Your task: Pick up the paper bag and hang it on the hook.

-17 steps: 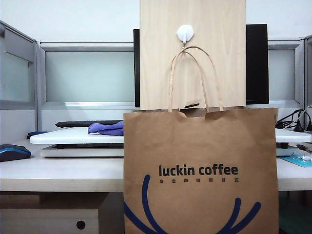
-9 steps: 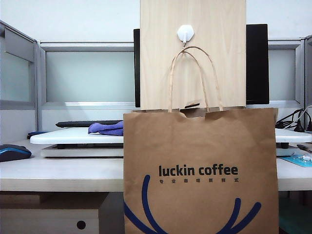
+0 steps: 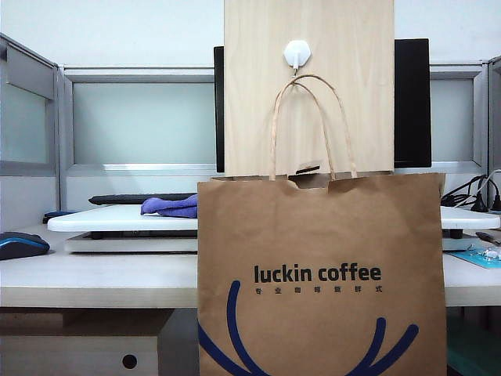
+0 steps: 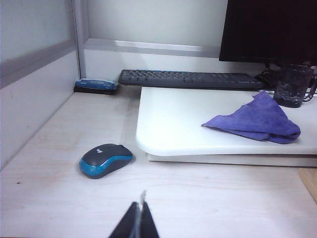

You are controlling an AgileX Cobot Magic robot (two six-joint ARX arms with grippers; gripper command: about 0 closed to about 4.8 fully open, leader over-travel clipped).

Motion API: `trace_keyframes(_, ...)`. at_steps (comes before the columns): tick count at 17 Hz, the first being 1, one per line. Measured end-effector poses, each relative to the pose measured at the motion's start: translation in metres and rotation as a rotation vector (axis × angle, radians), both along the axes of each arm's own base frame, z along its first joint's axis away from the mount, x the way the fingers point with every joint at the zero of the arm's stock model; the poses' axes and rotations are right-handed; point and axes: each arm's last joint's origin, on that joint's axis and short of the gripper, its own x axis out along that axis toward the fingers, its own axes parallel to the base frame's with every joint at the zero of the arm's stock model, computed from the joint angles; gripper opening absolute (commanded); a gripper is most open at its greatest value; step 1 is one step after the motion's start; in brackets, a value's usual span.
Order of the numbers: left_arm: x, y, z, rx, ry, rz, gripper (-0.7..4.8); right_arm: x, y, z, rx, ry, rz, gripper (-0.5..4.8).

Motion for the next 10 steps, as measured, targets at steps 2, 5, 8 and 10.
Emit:
trace_keyframes(2, 0.0001, -0.0027, 0.0, 0.0, 0.0, -0.025, -0.05, 0.0, 0.0, 0.0, 0.0, 0.0, 0.0, 0.0)
trace_keyframes(5, 0.0002, -0.0047, 0.0, -0.002, 0.0, -0.036, -0.05, 0.0, 0.0, 0.0, 0.0, 0.0, 0.0, 0.0)
trace_keyframes(8, 0.0002, -0.0047, 0.0, -0.002, 0.0, -0.034, -0.05, 0.0, 0.0, 0.0, 0.0, 0.0, 0.0, 0.0)
trace_keyframes(10, 0.0002, -0.0047, 0.0, -0.002, 0.0, -0.034, -0.05, 0.0, 0.0, 0.0, 0.0, 0.0, 0.0, 0.0)
